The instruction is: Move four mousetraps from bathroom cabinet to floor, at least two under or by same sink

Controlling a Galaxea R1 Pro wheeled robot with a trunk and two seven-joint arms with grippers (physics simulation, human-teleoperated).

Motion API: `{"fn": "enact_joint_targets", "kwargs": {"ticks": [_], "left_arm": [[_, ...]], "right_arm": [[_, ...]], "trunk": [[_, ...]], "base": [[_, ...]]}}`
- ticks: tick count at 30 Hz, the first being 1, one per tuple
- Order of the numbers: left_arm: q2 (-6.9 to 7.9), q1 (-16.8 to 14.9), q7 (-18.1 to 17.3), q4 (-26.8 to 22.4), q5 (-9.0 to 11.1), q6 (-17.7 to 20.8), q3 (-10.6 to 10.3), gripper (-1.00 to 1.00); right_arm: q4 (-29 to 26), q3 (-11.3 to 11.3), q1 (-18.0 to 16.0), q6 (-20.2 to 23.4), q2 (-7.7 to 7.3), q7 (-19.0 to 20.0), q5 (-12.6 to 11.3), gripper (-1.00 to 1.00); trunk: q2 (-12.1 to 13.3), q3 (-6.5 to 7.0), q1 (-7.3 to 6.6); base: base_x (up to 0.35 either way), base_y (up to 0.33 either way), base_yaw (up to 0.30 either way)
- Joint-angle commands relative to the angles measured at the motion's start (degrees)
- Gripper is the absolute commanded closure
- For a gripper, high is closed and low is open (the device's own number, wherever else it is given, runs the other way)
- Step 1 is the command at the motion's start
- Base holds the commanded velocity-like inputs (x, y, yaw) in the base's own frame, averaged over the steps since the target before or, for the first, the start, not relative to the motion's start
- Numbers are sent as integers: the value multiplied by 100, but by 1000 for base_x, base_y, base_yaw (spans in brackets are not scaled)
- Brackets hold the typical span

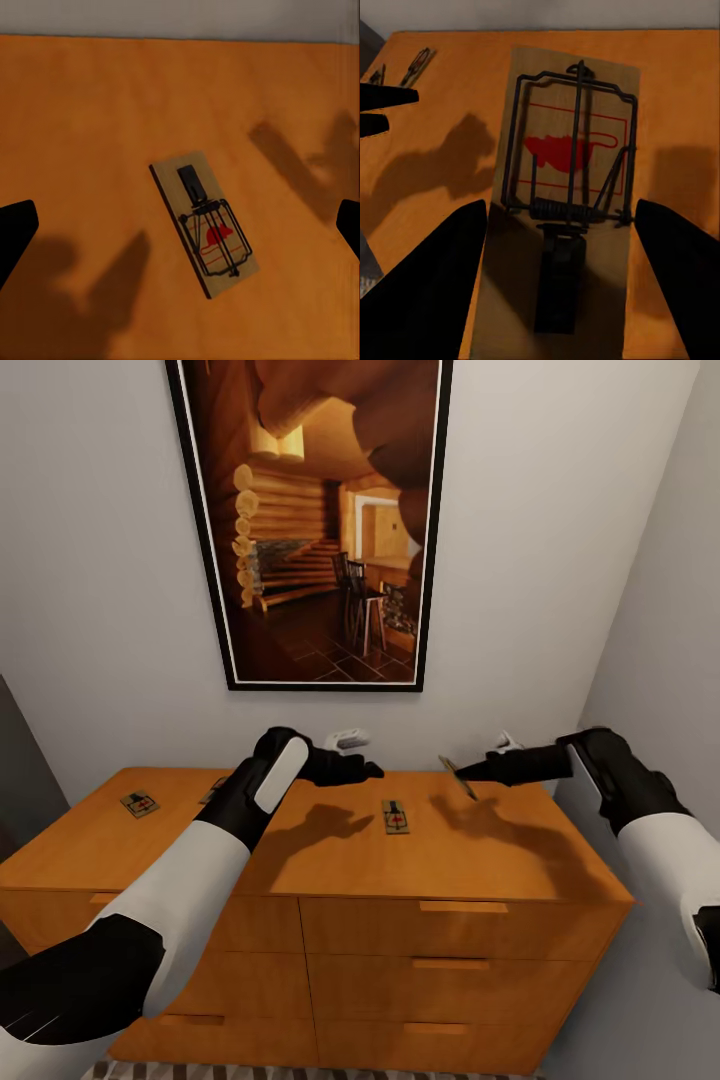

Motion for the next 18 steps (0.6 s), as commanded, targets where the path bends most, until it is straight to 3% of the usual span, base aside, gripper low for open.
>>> {"fn": "enact_joint_targets", "kwargs": {"ticks": [1,5,8,18], "left_arm": [[-6,-7,47,-19,46,20,-6,-100],[-14,-11,68,-35,39,33,-9,-100],[-12,-32,77,-41,31,41,-7,-100],[-16,-137,90,-36,19,61,-8,-100]], "right_arm": [[1,21,37,26,-64,256,-28,100],[-33,21,262,4,-212,1153,-29,100],[-47,21,346,-6,-237,1624,-27,100],[-57,21,392,-13,-226,1854,16,100]], "trunk": [[-4,-7,0],[-4,-7,0],[-4,-7,0],[-4,-7,0]], "base": [[0,0,0],[0,0,0],[0,0,0],[0,0,0]]}}
